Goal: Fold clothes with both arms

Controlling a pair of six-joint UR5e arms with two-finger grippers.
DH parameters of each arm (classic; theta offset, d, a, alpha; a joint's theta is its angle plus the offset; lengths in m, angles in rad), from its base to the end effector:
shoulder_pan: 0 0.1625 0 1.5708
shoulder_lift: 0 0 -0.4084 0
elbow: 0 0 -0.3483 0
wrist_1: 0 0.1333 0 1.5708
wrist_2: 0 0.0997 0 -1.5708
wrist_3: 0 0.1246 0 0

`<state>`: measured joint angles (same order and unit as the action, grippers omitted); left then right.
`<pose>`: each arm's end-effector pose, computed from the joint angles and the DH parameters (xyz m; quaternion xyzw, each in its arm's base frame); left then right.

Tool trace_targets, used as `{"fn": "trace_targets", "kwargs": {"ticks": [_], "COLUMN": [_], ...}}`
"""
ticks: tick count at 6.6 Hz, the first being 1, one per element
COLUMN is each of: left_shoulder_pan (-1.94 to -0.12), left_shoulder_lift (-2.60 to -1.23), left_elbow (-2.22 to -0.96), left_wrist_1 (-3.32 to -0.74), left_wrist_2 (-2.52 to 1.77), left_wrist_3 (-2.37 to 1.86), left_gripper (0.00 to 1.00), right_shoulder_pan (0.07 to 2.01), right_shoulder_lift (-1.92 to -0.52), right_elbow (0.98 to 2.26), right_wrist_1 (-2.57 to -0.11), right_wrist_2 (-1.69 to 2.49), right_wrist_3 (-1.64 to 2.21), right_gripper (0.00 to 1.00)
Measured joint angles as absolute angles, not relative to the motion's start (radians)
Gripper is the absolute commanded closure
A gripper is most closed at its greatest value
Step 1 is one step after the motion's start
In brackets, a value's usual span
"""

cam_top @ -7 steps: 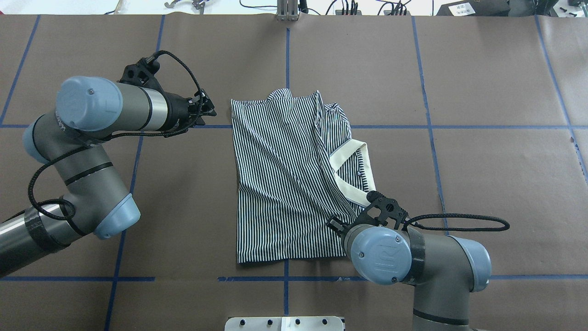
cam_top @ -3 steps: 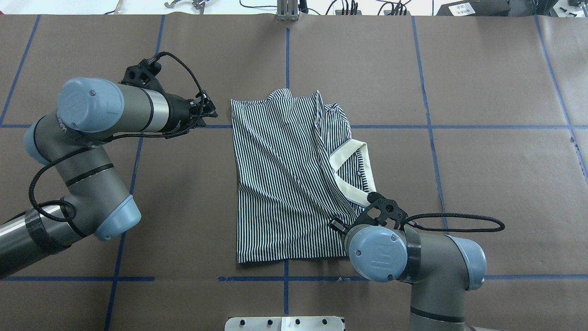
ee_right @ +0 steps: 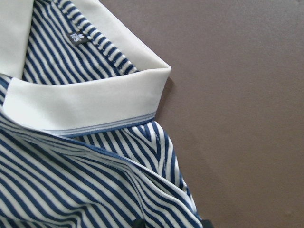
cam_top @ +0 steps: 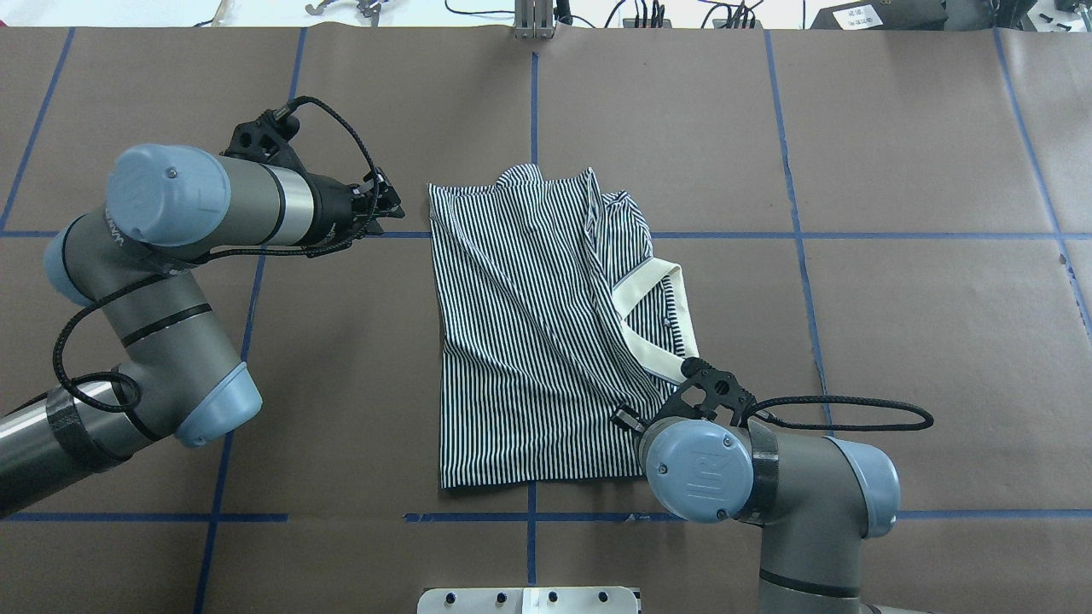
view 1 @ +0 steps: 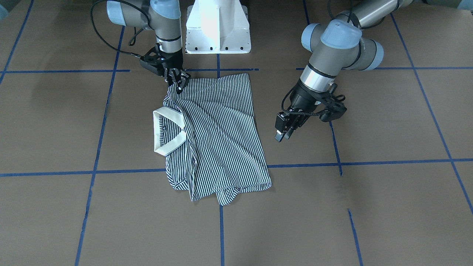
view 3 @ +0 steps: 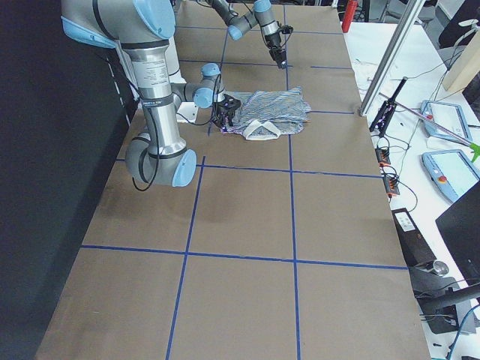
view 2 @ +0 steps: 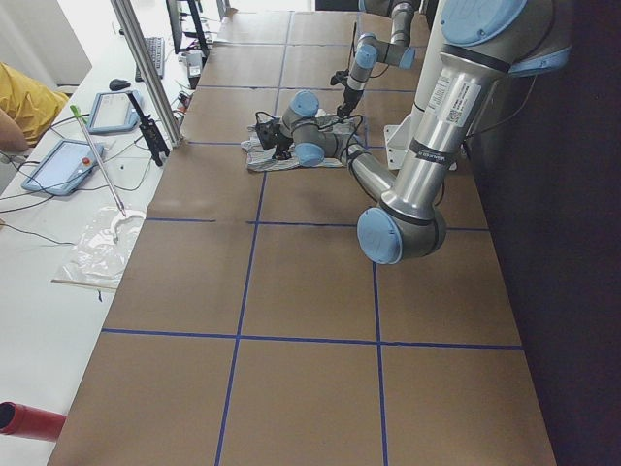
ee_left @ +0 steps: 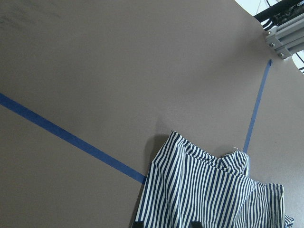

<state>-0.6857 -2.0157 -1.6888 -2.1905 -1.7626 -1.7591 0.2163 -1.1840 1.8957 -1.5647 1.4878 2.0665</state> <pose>0.4115 -0.4782 0.2993 0.0595 0.5574 -0.3014 0.7713 -0.5304 -0.2636 0.3412 -0.0104 -0.3529 0.3397 0.8717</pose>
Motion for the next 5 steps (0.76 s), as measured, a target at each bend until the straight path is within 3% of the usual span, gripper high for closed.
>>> {"fn": "trace_targets", "kwargs": {"ticks": [5], "left_shoulder_pan": [-0.685], "left_shoulder_lift": [-2.016], "left_elbow": [-1.694], "left_wrist_1": [-2.185], "left_wrist_2": [-1.763], "left_wrist_3": [-1.763], "left_gripper": [0.56], "right_shoulder_pan": [0.229], "right_shoulder_lift": [-1.164], "right_elbow": [1.915], "right_wrist_1": [-1.564], "right_wrist_2": [1.571], "right_wrist_3": [2.053], "right_gripper": [1.0]}}
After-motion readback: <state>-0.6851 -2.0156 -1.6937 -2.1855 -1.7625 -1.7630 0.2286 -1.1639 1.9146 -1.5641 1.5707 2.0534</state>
